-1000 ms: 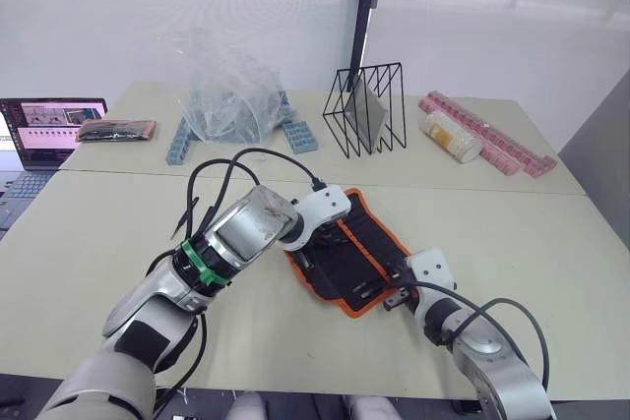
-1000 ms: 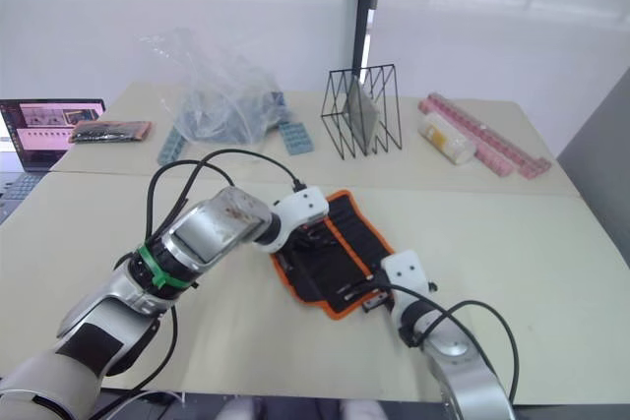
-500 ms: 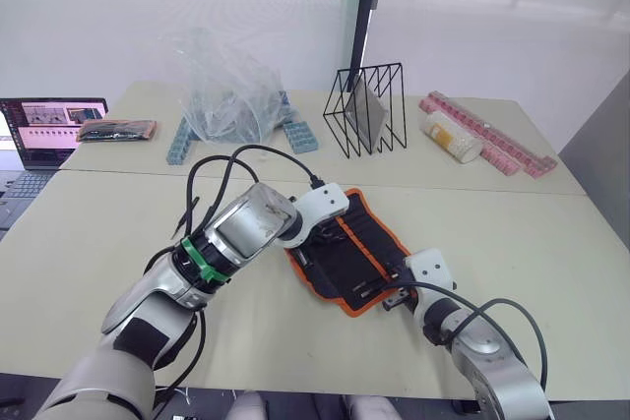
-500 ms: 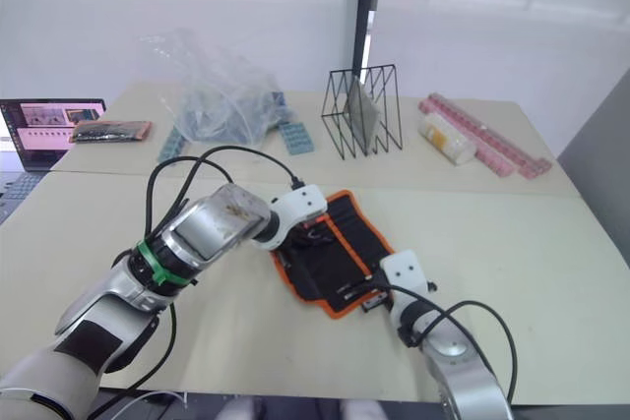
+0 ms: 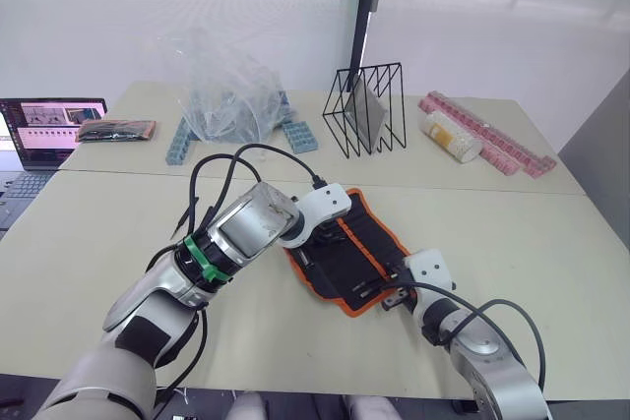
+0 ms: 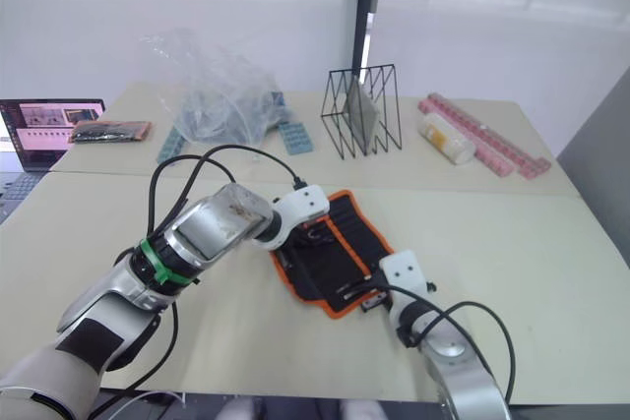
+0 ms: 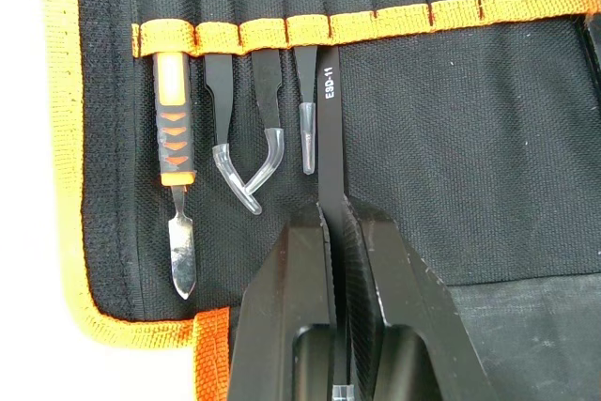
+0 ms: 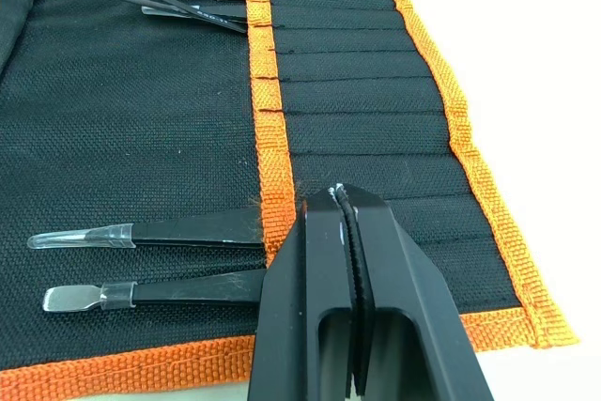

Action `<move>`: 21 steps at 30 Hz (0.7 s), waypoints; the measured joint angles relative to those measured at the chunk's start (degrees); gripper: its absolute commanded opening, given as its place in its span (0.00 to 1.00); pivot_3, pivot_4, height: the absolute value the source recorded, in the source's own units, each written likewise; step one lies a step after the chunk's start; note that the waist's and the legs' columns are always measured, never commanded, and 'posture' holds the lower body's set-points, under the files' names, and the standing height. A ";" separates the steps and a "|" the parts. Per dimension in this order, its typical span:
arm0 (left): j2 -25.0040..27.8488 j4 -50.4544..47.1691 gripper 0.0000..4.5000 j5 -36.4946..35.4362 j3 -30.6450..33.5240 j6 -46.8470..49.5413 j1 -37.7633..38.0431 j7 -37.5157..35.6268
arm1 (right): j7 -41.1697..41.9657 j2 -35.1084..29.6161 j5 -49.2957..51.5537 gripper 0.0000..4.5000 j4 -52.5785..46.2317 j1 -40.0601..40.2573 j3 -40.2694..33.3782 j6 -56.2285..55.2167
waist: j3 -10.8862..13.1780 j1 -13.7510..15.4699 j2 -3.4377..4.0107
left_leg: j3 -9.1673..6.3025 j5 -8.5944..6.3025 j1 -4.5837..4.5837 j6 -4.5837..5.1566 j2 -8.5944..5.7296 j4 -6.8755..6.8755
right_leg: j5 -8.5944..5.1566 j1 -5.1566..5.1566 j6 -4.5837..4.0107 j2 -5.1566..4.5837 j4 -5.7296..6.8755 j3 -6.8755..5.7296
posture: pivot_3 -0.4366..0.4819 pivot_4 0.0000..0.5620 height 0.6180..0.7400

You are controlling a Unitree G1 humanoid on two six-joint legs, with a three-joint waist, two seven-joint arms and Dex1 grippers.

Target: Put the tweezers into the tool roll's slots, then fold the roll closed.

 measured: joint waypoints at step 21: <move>-0.90 1.28 0.00 1.08 -1.60 -1.04 -1.13 -0.40 | -0.05 0.57 -0.63 0.00 -0.43 -0.06 0.35 0.59 | 0.00 0.02 -0.02 | 0.00 0.00 -0.01 0.00 0.00 -0.04 | -0.02 -0.02 -0.02 0.00 -0.02 0.00 | 0.48 0.27 0.84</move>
